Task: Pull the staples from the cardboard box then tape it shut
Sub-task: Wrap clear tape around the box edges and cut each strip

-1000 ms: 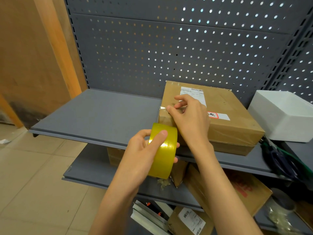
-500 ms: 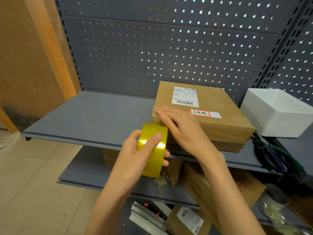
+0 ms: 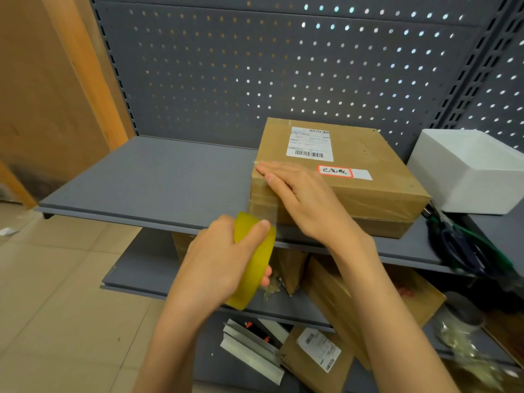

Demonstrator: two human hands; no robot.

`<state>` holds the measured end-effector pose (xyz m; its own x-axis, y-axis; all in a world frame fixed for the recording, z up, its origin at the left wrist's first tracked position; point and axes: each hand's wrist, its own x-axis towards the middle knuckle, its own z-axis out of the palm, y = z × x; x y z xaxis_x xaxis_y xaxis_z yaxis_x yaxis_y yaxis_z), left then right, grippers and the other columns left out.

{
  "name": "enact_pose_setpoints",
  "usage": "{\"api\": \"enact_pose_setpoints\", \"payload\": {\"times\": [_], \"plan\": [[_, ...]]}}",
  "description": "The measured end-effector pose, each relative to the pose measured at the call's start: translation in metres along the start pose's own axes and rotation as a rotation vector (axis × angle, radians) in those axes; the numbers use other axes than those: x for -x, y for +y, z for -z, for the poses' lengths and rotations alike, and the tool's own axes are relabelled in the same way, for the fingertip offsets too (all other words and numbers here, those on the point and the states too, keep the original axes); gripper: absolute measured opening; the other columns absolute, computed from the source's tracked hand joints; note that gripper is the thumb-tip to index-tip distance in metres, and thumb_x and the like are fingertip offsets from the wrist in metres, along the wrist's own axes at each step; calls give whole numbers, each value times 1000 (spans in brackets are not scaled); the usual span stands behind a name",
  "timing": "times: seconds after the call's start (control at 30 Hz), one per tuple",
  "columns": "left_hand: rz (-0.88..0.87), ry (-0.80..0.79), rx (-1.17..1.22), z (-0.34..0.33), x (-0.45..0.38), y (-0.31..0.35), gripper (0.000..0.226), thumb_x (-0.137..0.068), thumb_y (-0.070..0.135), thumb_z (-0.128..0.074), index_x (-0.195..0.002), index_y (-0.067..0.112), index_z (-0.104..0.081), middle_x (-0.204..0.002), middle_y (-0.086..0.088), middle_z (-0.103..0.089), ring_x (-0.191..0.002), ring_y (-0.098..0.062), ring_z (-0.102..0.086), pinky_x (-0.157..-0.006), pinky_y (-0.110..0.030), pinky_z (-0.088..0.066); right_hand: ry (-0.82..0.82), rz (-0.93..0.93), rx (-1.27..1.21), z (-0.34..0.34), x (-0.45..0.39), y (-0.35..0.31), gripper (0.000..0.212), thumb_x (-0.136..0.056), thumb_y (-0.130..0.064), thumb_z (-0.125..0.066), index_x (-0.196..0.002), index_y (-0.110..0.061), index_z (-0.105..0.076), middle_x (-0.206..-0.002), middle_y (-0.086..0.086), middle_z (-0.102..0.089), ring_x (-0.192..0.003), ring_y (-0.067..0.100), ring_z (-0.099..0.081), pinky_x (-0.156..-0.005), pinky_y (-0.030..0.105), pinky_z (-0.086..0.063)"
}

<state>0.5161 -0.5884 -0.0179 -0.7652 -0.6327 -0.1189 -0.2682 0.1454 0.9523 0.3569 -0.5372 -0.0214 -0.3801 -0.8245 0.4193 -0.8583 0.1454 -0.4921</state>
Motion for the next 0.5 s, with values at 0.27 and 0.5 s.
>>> {"api": "enact_pose_setpoints", "payload": {"times": [0.27,0.5], "plan": [[74,50,50,-5,5,-4,36,-84,48,-57,-95,14,-50,-73,-13,-70,-54,-24,-70,-64,-45,-59,25,2,-15,-3,2,1,34,-100,-24,-41,-129,-15,-57,-134,-4,-55,-128,11,-45,-108,32,-33],[76,98,110,-7,9,-3,34,-82,48,-59,-93,20,-44,-86,-11,-66,-54,-24,-69,-63,-45,-58,24,8,63,-3,3,-1,35,-98,-26,-47,-131,-18,-54,-136,-5,-53,-130,11,-43,-109,33,-32]]}}
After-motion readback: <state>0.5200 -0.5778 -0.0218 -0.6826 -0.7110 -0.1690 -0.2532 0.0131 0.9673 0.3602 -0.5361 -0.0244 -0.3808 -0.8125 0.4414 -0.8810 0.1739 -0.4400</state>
